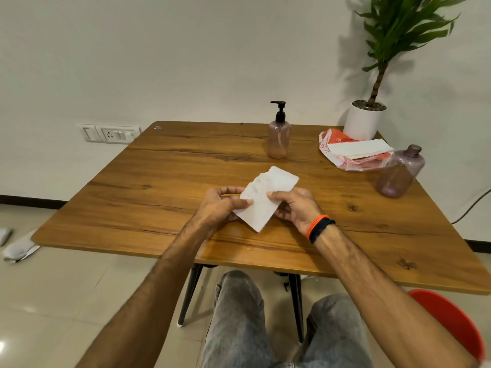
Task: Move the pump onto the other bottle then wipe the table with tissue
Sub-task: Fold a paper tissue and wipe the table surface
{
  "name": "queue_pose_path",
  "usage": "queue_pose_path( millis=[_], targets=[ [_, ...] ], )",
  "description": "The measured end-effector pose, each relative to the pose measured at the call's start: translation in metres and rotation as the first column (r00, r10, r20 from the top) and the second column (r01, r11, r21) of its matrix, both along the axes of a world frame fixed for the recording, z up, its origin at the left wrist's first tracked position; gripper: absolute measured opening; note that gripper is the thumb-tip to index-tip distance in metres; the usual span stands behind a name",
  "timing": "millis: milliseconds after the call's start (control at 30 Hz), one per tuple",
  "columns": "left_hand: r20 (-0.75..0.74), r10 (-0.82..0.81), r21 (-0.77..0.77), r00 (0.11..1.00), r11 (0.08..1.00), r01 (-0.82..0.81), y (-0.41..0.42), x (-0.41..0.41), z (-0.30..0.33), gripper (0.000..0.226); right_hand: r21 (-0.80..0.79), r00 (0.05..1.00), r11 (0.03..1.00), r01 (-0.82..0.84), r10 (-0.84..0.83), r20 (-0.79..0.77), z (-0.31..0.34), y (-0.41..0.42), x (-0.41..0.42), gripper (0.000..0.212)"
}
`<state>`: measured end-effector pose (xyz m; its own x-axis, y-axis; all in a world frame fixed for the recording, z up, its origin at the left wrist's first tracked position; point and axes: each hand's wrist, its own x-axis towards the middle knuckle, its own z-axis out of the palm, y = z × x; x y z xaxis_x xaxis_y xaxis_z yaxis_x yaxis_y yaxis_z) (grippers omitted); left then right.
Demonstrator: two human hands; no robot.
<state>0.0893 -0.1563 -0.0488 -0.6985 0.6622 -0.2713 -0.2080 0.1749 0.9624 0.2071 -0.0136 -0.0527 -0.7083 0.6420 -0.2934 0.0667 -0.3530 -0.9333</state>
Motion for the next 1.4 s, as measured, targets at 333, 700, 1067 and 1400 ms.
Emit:
queue_pose_path(
  millis=[333, 700, 1067, 1400],
  targets=[
    [-0.024, 0.116, 0.075, 0.993, 0.991, -0.114, 0.0, -0.002, 0.0, 0.035, 0.247, 0.96, 0.928, -0.278, 0.265, 0.084, 0.004, 0.011, 0.017, 0.065],
    [-0.025, -0.043, 0.083, 0.999, 0.996, 0.045, -0.001, 0.005, 0.012, 0.051, 0.368, 0.947, 0.875, -0.316, 0.266, 0.181, 0.015, 0.011, 0.009, 0.041],
    [-0.053, -0.061, 0.038, 0.997, 0.997, 0.063, 0.0, 0.01, 0.012, 0.06, 0.384, 0.92, 0.847, -0.367, 0.271, 0.283, 0.017, 0.004, 0.005, 0.04],
    [-0.49, -0.019, -0.171, 0.872, 0.982, -0.074, -0.018, -0.011, -0.013, 0.052, 0.601, 0.949, 0.777, -0.19, -0.01, 0.314, 0.024, 0.022, -0.008, 0.024]
  ],
)
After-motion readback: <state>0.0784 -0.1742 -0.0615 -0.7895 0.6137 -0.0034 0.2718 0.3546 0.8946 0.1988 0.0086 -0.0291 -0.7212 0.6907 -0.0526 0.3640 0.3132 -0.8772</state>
